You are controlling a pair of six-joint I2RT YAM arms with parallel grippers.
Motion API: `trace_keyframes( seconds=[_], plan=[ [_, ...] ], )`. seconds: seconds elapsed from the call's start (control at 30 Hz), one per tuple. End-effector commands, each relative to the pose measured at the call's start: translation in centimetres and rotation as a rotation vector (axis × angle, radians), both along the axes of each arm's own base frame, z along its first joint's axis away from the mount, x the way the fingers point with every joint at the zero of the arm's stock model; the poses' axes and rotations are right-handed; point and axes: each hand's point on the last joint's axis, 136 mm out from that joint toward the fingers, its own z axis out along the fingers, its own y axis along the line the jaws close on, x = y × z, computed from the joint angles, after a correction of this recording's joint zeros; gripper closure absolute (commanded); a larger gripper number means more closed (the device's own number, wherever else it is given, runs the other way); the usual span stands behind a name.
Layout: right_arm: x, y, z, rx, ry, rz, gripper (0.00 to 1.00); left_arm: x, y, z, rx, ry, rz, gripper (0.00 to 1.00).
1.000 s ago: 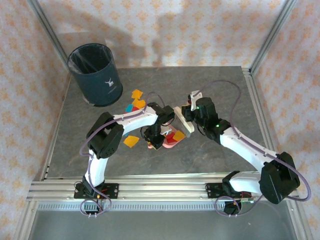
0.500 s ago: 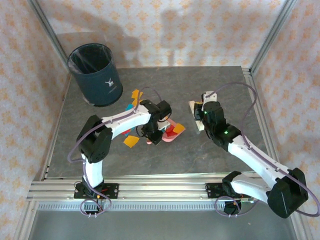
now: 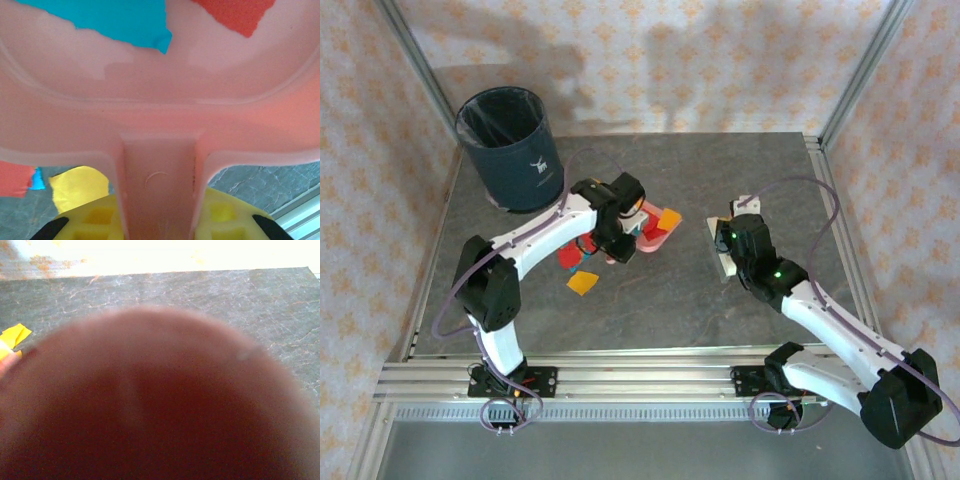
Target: Sweep away the paper scraps from the table
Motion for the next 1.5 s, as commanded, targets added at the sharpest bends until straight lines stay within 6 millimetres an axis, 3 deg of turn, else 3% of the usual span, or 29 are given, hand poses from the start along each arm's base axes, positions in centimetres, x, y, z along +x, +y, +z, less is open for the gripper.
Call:
trace_keyframes(
  seconds=[0.0,0.3,0.67,1.07,1.47],
  plan=[
    [-0.3,-0.1,0.4,0.024,-0.010,-0.006,1.00,1.5,2.3,4.4,-0.004,-0.092,0.047,1.00],
    [-0.2,0.6,-0.3,0.029,0.017,0.021,1.00,5.1,6.2,11.1,-0.048,-0.221,0.171,1.00],
    [0.1,1.4,-0.7,0.038,0.040,0.047,1.00,7.9,10.1,16.6,-0.119,-0.326,0.302,1.00],
    [-0.1,1.5,-1.5,0.028,0.071,0.054,1.00,11.5,13.9,20.1,-0.326,-0.359,0.489,1.00],
    [-0.1,1.9,-2.2,0.035,0.097,0.066,1.00,14.5,16.2,21.7,-0.600,-0.326,0.640,1.00]
  ],
)
